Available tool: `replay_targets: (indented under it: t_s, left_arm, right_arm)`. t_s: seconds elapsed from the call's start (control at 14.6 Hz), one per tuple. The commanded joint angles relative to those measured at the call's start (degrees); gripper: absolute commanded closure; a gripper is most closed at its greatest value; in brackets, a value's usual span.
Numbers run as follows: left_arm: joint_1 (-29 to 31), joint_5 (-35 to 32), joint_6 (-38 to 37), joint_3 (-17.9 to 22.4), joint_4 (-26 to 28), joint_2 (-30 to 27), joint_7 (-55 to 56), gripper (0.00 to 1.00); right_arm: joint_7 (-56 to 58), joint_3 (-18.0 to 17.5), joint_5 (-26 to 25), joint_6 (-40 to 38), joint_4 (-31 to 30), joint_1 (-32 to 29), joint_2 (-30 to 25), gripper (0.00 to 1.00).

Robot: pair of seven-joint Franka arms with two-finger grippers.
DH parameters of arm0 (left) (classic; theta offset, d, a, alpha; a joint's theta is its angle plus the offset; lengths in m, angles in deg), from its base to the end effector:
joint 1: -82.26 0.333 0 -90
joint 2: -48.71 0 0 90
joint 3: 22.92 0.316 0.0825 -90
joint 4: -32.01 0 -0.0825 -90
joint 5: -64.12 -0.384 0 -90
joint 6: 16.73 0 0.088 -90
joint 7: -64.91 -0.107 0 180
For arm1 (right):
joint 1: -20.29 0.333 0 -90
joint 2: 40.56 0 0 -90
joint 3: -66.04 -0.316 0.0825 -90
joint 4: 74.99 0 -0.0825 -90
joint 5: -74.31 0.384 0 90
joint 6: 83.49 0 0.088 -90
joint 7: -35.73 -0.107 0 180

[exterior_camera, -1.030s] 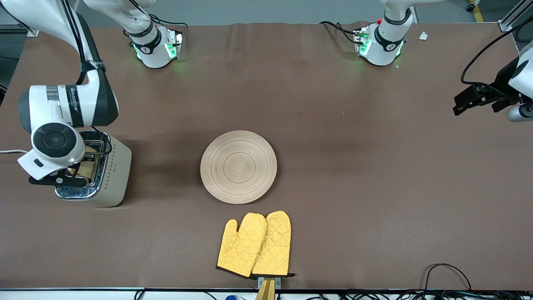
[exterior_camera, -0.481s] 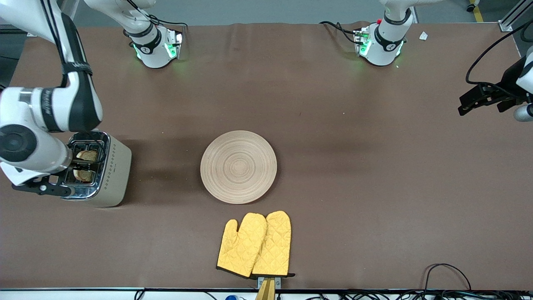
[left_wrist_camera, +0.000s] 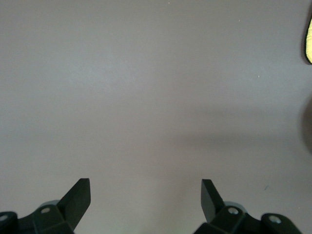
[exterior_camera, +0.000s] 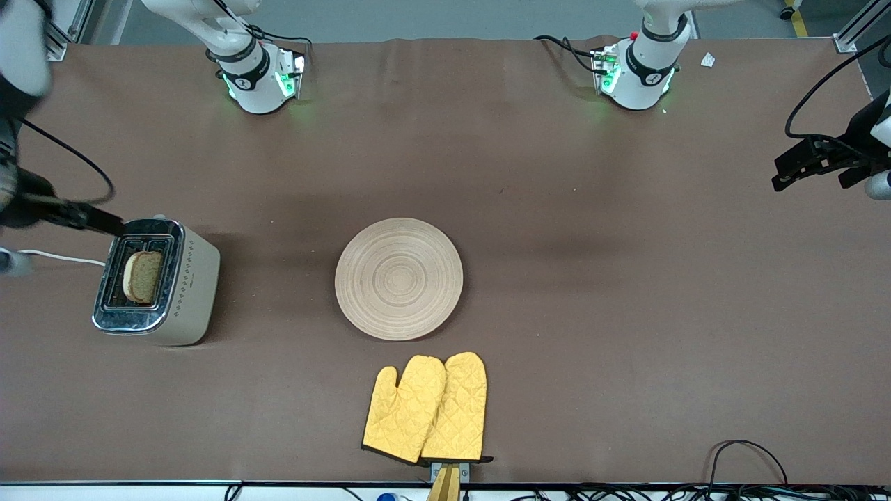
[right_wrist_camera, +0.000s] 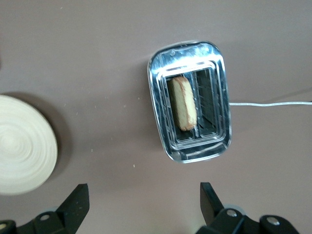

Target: Move plate and put bread in toaster

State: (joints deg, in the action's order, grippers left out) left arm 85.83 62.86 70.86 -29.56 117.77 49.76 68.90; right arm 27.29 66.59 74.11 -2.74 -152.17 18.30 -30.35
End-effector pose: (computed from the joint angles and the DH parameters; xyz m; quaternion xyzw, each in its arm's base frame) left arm 0.5559 -0.0267 0.6455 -0.9999 -0.0086 -0.0075 0.0095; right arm 0.5915 -0.0261 0.6128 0.9937 -0.0957 -0.0577 0.0056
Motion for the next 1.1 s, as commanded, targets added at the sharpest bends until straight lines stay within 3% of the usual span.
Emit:
replay_targets:
  t_s: [0.0,0.14,0.34,1.03]
  left_arm:
    - [-0.14,-1.38,-0.05,-0.04,-0.42,0.1,-0.82,0.0]
    - [-0.31,-1.38,-0.22,-0.21,-0.42,0.01,-0.91,0.0]
    - [-0.14,-1.2,-1.45,-0.48,-0.5,-0.17,-1.09,0.0]
    - [-0.93,-1.2,-3.21,-0.83,-1.56,-0.17,-1.0,0.0]
  right_arm:
    - [2.81,-0.74,1.44,-3.57,-3.23,-2.06,-6.67,0.0]
    - [2.81,-1.0,1.35,-3.23,-6.74,-1.45,-10.45,0.0]
    - [3.25,-0.82,1.26,3.25,-15.79,-0.21,-16.34,0.0]
    - [5.62,2.16,1.61,5.91,-18.98,0.05,-17.23,0.0]
